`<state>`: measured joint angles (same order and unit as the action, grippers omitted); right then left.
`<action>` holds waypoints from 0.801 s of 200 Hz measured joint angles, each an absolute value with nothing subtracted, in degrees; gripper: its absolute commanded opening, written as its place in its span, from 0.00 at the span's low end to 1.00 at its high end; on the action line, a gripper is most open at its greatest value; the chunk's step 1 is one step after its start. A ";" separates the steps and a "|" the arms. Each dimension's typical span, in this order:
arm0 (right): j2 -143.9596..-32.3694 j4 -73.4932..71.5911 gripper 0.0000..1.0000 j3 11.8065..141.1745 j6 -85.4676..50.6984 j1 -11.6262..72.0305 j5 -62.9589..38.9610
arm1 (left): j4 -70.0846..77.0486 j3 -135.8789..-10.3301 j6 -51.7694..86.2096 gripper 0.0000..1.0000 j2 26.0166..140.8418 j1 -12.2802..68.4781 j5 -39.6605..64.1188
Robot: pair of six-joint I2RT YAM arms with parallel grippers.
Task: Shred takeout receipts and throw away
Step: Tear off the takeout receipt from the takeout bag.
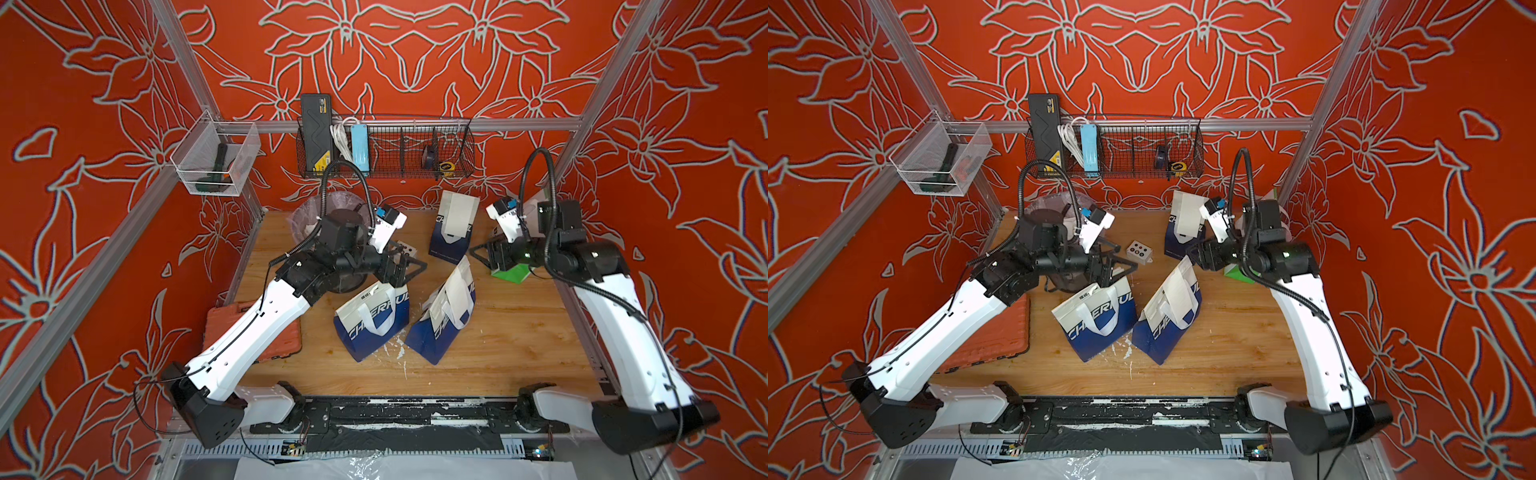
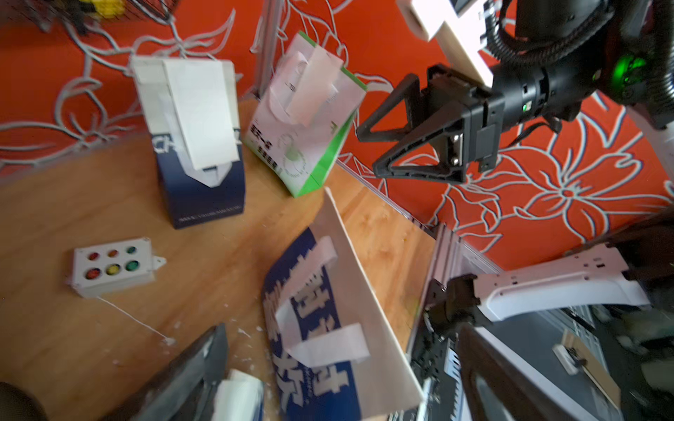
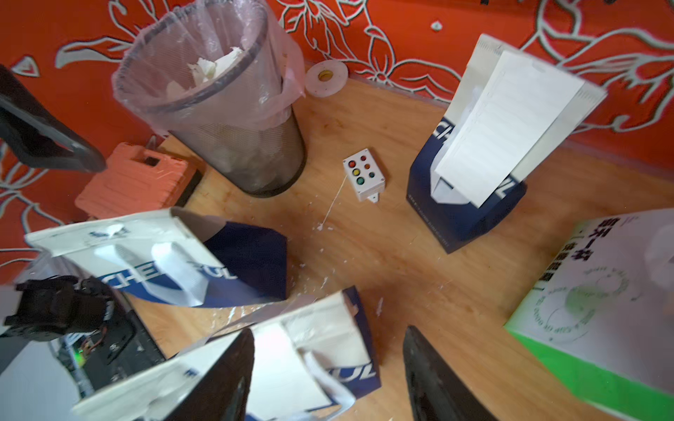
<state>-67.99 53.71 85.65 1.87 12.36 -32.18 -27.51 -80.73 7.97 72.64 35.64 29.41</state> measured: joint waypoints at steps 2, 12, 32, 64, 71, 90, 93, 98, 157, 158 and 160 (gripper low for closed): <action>-67.46 53.89 0.65 85.25 1.65 12.36 -32.36 | -27.81 -80.53 8.01 0.96 72.44 36.10 29.06; -64.84 54.43 0.65 83.20 0.38 12.36 -33.93 | -28.49 -79.72 8.73 0.95 71.70 38.30 27.86; -61.28 54.37 0.65 78.50 -2.35 12.36 -37.15 | -29.67 -78.83 9.85 0.94 71.44 42.48 24.80; -59.46 52.18 0.63 71.57 -6.55 12.36 -41.74 | -30.68 -78.87 10.68 0.85 73.87 48.21 19.88; -59.46 51.33 0.63 70.28 -7.29 12.36 -42.81 | -30.85 -78.96 10.61 0.84 74.61 49.06 18.98; -59.48 48.99 0.63 67.13 -8.95 12.36 -44.86 | -31.66 -80.14 10.15 0.78 77.56 50.85 16.45; -59.51 48.66 0.63 66.63 -9.28 12.36 -45.15 | -31.79 -80.40 10.22 0.76 78.11 51.05 16.21; -59.51 48.21 0.63 66.06 -9.54 12.36 -45.34 | -32.01 -80.82 10.07 0.74 78.98 51.31 15.62; -59.51 40.64 0.62 60.71 -12.82 12.36 -48.73 | -36.51 -83.33 8.56 0.30 83.68 51.77 12.47; -59.53 40.45 0.62 60.62 -12.91 12.36 -48.82 | -36.60 -83.40 8.67 0.29 83.70 51.77 12.43; -59.53 40.23 0.62 60.53 -13.02 12.36 -48.99 | -36.77 -83.55 8.05 0.29 83.77 51.77 12.45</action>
